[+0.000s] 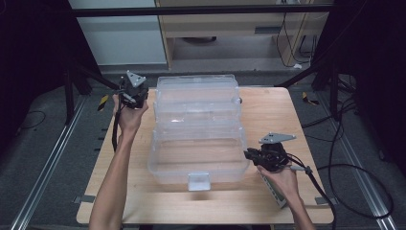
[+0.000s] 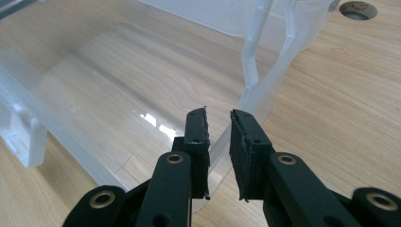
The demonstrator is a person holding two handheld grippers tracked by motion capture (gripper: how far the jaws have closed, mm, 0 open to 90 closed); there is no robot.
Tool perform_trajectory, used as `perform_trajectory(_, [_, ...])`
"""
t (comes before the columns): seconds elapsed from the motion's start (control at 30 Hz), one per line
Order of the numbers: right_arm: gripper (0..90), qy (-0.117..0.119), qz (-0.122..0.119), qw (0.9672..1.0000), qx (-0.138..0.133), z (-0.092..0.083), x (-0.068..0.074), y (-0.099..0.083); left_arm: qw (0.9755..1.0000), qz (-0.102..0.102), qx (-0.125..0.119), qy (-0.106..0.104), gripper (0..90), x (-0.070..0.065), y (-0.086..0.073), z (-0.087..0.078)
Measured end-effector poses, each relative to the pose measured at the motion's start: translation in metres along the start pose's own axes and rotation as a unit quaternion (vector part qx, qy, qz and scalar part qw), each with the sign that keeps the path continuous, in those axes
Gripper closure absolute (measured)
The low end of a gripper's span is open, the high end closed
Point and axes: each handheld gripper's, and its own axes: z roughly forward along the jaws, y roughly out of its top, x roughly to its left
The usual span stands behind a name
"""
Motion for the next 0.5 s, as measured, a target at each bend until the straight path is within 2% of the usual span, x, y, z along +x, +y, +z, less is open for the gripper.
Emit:
perform_trajectory(0.17, [77.3, 0.001, 0.001, 1.0000, 0.001, 0.000, -0.001, 0.000, 0.9999, -0.006, -0.007, -0.008, 85.2, 0.002, -0.003, -0.010])
perform_trajectory(0.5, [77.3, 0.001, 0.001, 1.0000, 0.000, 0.000, 0.000, 0.000, 0.9985, -0.033, -0.002, -0.043, 78.5, 0.011, -0.022, -0.039])
